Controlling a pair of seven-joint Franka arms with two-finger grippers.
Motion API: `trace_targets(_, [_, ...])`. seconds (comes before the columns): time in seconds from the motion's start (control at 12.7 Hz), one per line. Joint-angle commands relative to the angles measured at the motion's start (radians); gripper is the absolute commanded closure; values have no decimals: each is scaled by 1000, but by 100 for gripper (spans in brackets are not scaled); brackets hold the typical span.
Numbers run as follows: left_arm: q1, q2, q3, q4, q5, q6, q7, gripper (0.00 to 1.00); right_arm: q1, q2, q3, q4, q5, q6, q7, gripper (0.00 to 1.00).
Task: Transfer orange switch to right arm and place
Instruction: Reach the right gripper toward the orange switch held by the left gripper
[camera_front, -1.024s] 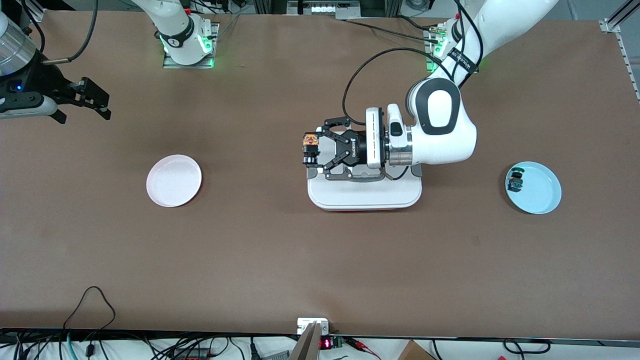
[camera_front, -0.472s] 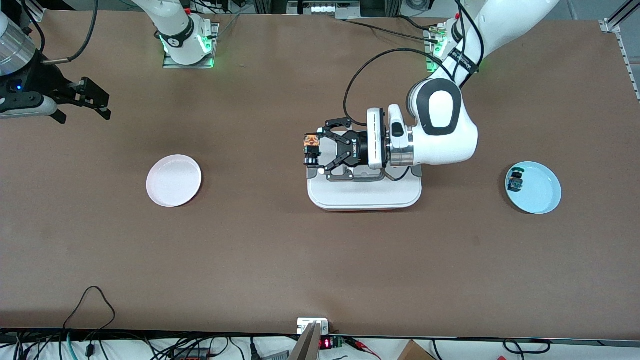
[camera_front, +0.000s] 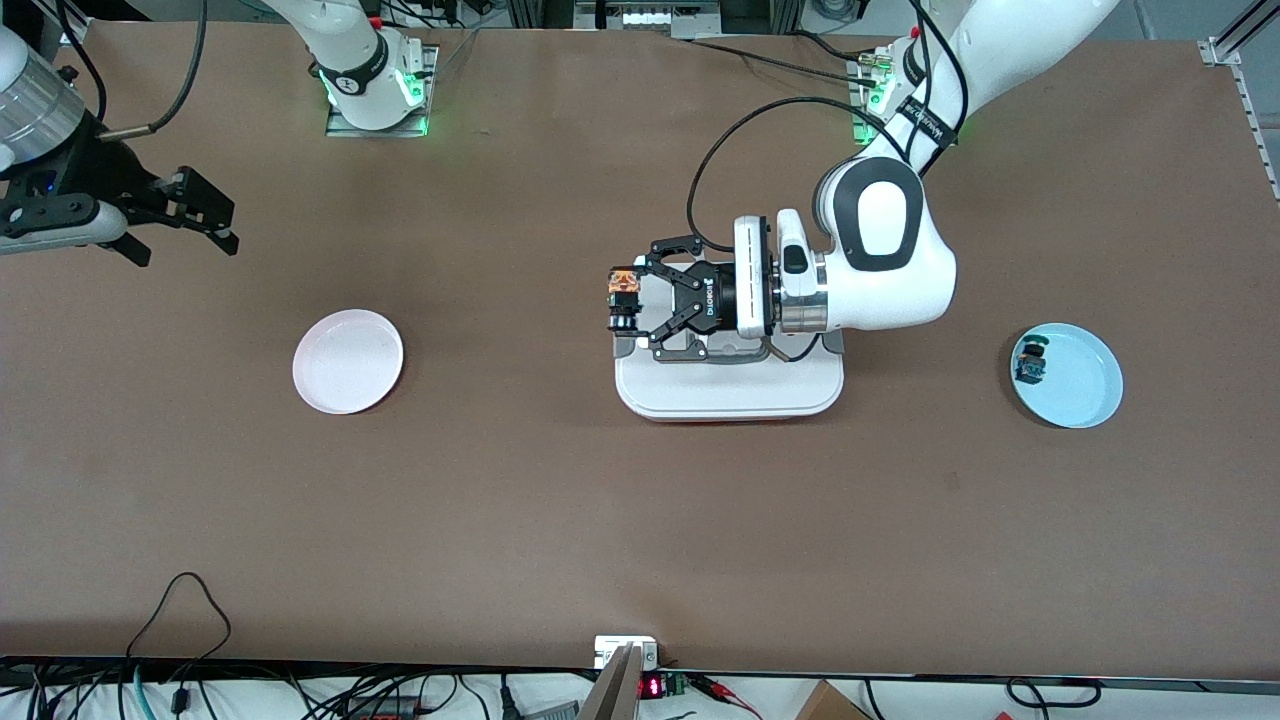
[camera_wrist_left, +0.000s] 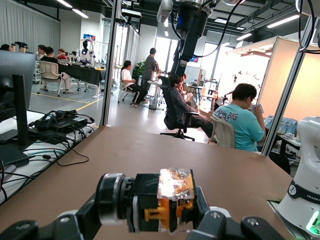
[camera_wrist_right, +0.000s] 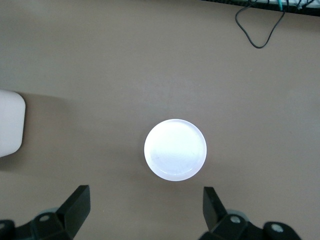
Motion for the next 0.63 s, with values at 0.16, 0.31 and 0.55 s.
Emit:
trace_targets(0.16, [17, 2, -18, -4, -33, 0, 62, 100, 82, 52, -5, 11, 151, -83, -6, 0])
trace_targets(0.31, [17, 2, -18, -4, -33, 0, 62, 100, 84, 60, -10, -38, 425, -80, 4, 0])
trace_targets(0.55, [19, 2, -18, -4, -33, 0, 62, 100, 93, 130, -5, -44, 625, -63, -18, 0])
